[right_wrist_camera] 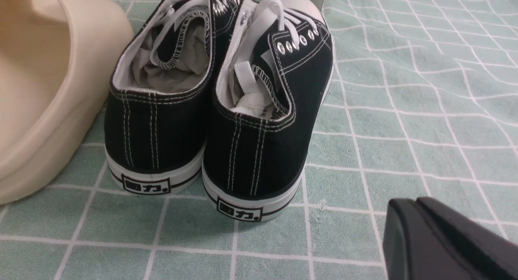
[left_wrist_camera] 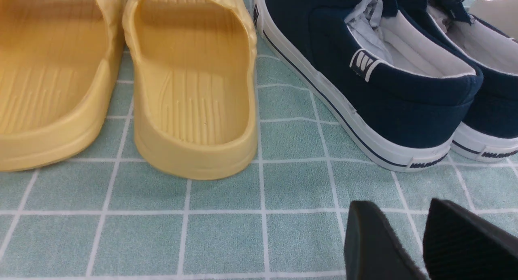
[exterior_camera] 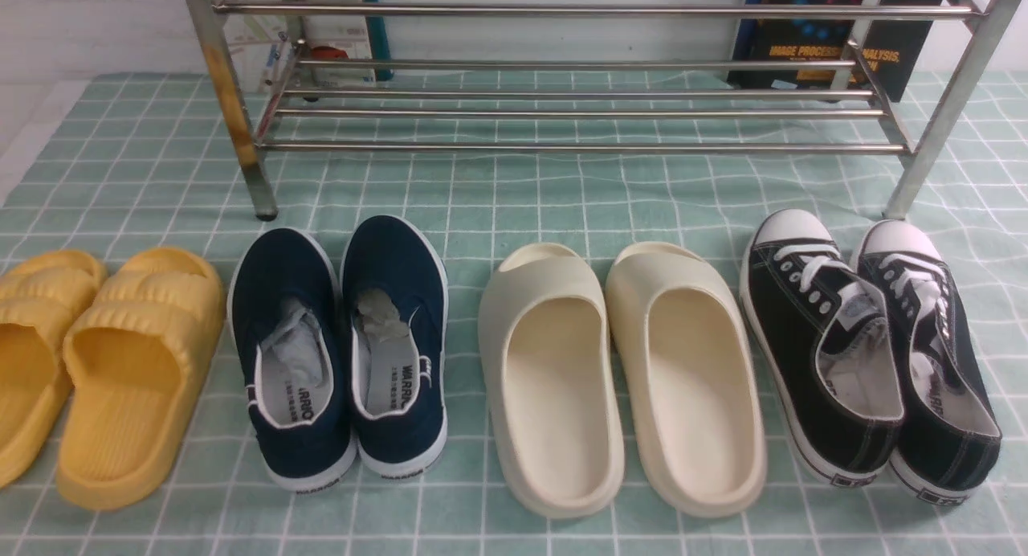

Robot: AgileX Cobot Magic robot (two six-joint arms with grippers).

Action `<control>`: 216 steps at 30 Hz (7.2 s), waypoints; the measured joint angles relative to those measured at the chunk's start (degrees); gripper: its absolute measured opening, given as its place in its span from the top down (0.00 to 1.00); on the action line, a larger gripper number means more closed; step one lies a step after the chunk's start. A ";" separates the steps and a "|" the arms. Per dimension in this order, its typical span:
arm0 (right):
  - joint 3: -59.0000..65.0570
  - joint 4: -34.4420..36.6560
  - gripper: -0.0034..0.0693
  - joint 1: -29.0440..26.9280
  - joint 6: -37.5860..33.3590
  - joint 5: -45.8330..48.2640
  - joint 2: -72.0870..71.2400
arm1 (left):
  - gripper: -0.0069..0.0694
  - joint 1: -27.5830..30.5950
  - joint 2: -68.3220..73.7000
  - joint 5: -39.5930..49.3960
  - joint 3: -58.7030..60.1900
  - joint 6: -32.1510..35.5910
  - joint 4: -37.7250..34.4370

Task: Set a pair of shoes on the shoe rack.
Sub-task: Use the right arm to grab the shoe closest to it, then use the right arm to put a shoe into the shoe rack, then use the right arm to grab the shoe closest to it

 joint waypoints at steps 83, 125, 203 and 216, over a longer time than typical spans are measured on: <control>-65.19 7.56 0.60 19.13 4.08 25.42 87.52 | 0.62 0.00 0.00 0.00 0.00 0.00 0.00; -90.21 2.92 0.93 21.96 9.19 27.03 106.50 | 0.62 0.00 0.00 0.00 0.00 0.00 0.00; -81.98 1.18 0.35 15.42 6.35 41.91 93.29 | 0.62 0.00 0.00 0.00 0.00 0.00 0.00; -58.15 -4.24 0.43 13.65 18.44 19.38 94.95 | 0.62 0.00 0.00 0.00 0.00 0.00 0.00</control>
